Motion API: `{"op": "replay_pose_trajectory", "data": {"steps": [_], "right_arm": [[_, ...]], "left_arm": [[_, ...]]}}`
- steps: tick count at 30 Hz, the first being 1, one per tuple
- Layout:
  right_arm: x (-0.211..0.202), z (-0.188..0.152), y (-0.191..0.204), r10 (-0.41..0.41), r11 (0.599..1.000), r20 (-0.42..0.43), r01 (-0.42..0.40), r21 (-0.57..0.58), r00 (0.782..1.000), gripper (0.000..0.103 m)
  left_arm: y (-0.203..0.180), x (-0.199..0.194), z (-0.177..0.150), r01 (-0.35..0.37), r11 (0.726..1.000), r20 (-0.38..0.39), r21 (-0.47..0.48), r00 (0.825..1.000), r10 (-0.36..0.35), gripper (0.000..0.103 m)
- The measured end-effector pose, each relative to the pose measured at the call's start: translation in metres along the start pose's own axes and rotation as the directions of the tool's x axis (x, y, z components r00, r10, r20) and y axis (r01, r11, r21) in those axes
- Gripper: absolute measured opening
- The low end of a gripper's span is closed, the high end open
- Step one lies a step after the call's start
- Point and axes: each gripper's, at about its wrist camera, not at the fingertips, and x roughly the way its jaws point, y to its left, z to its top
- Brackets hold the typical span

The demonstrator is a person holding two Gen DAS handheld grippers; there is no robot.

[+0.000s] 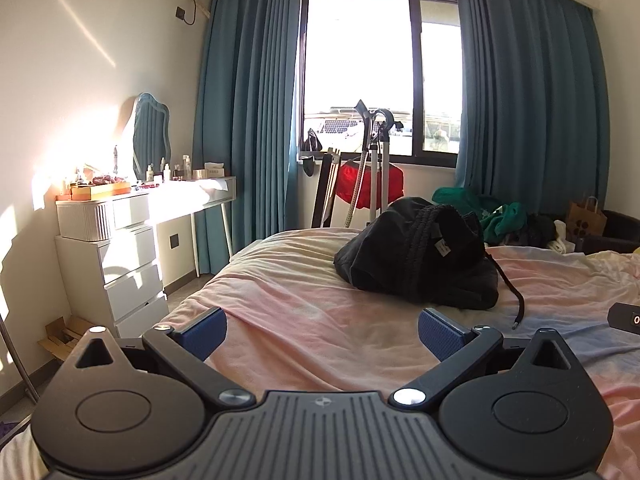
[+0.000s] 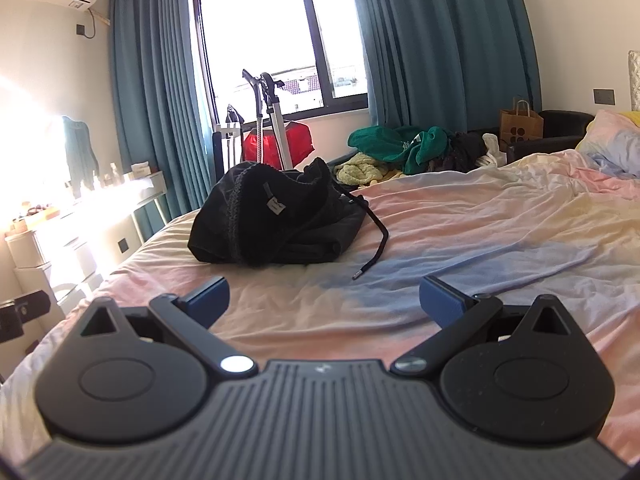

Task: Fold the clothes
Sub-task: 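Move both grippers toward the bunched black sweatpants on the bed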

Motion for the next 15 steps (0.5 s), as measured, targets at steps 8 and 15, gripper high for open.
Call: {"op": "replay_pose_trajectory", "data": {"steps": [8, 15], "right_arm": [[0.019, 0.039, 0.009, 0.005, 1.0, -0.018, -0.005, 0.015, 1.0, 0.103], [0.047, 0.088, 0.002, -0.012, 1.0, 0.022, 0.011, 0.029, 1.0, 0.103]], "left_arm": [[-0.007, 0.009, -0.006, 0.018, 0.999, -0.005, 0.04, 1.0, -0.018, 0.103], [-0.021, 0.021, -0.018, -0.009, 0.994, -0.019, 0.106, 1.0, 0.011, 0.102]]}}
